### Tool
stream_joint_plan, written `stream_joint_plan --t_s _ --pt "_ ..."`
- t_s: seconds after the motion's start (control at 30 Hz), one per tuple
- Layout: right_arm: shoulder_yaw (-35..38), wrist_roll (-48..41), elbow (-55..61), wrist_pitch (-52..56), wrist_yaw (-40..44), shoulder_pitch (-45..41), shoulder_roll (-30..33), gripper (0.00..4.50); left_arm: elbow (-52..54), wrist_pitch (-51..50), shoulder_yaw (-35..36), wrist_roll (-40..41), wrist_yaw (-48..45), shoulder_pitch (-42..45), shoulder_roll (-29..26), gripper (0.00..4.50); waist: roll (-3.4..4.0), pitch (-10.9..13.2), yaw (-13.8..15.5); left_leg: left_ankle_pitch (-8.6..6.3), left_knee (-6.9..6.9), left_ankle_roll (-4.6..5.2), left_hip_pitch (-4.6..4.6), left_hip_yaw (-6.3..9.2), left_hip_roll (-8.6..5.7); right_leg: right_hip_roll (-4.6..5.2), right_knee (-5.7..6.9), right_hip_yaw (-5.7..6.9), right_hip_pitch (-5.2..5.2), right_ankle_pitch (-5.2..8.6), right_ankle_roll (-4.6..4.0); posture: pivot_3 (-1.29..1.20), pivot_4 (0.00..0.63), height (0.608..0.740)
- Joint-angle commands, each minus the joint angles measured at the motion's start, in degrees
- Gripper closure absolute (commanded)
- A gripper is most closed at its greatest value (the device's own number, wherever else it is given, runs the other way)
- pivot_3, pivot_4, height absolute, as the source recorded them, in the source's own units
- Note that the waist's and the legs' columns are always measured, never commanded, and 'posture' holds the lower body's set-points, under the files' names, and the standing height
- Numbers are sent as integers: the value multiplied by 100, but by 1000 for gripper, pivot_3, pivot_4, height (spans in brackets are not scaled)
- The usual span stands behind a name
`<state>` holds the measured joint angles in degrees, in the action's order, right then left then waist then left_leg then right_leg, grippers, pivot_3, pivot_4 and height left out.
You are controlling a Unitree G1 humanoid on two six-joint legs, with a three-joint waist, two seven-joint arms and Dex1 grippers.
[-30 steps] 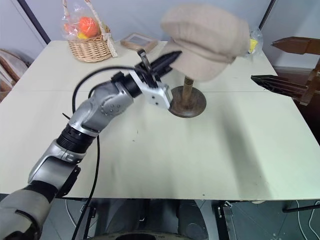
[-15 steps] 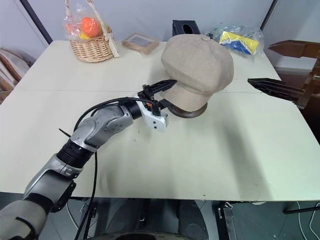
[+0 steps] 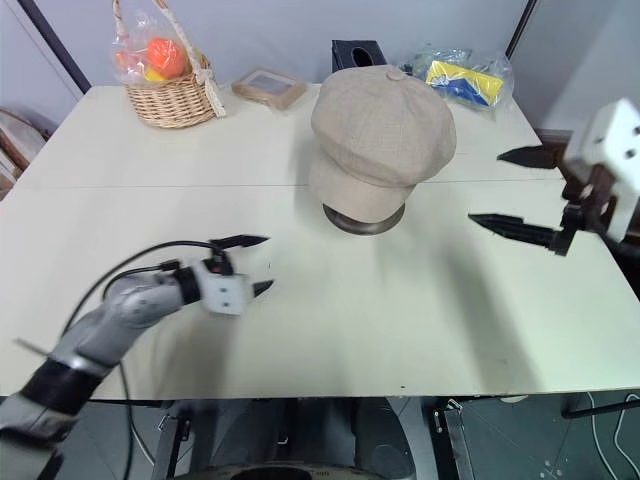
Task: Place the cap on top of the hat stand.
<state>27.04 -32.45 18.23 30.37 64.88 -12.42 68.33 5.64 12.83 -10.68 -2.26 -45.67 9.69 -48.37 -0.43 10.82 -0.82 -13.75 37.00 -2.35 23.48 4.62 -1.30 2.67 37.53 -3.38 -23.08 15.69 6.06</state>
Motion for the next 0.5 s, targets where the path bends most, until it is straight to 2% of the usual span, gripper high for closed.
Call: stream_joint_plan --t_s 0.03,0.1,0.17,0.23,0.33,0.5 --pt "-206 237 818 -300 -438 69 -255 0 14 -1601 1111 2278 -1810 184 -811 40 -1 4 5 0 0 0 -2 0 0 -1 3 1 2 0 -1 0 150 740" --pt "-538 232 1395 -125 -935 -24 -542 0 -492 -2956 1452 2987 -2121 1054 -1136 40 2 6 47 0 7 0 -2 -1 -1 -5 1 22 13 5 -9 0 150 740" --pt "-991 462 1945 -92 -1450 -43 -866 0 -1032 -4320 1577 3710 -2850 2142 -1550 40 -20 15 61 1 21 -1 -1 8 4 -4 1 46 32 16 -19 0 150 740" --pt "-1427 883 2222 -121 -1896 -37 -1110 0 -1319 -5106 1552 4156 -3666 2871 -1874 40 -27 13 -15 1 22 -1 1 5 4 -6 -15 49 38 10 -2 0 150 740" --pt "-2452 2027 2422 -298 -2920 -76 -1722 0 -1497 -5704 1223 4632 -4628 3825 -2325 40 -31 11 -101 -7 13 12 -2 -18 -8 6 -22 35 35 12 9 0 150 740" --pt "-3946 4488 1751 -1389 -4233 -117 -2403 0 -1565 -5980 477 4975 -4683 4839 -2376 40 -31 13 -168 -7 7 11 0 -14 -12 -4 10 32 13 24 -2 0 150 740"
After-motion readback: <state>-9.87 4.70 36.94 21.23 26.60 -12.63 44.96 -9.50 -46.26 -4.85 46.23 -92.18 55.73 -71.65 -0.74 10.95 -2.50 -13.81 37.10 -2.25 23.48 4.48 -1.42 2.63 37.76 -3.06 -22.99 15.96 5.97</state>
